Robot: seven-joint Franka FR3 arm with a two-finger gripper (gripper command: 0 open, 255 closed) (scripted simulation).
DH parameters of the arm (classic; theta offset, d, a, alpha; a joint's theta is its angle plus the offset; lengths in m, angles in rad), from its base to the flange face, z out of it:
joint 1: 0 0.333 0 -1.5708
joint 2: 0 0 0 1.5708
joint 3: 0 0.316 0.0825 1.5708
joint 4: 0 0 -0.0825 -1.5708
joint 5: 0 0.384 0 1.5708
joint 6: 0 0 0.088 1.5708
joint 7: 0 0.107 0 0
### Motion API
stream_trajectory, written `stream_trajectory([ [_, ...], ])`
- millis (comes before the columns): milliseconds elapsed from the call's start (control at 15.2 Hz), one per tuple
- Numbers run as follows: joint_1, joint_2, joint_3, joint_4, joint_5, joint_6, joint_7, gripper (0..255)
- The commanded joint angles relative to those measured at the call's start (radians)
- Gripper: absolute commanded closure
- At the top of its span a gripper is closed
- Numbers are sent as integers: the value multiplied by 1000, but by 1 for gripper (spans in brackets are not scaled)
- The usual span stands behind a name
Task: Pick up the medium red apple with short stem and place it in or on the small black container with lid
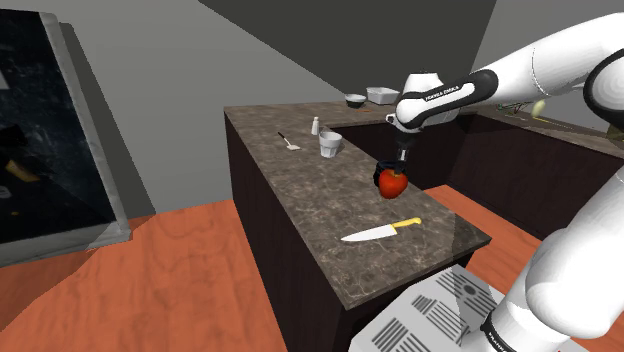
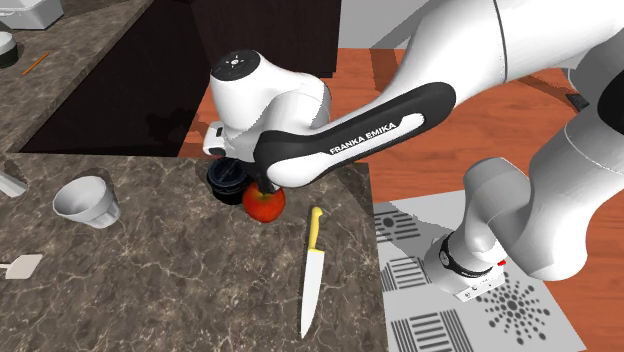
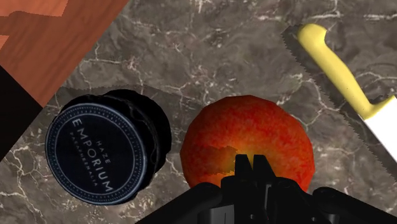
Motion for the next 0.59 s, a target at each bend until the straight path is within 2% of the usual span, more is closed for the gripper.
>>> stream_trajectory([
  [0, 1, -12, 3, 15, -3, -27, 3, 255],
  [528, 4, -47, 10, 90, -10, -135, 4, 255],
])
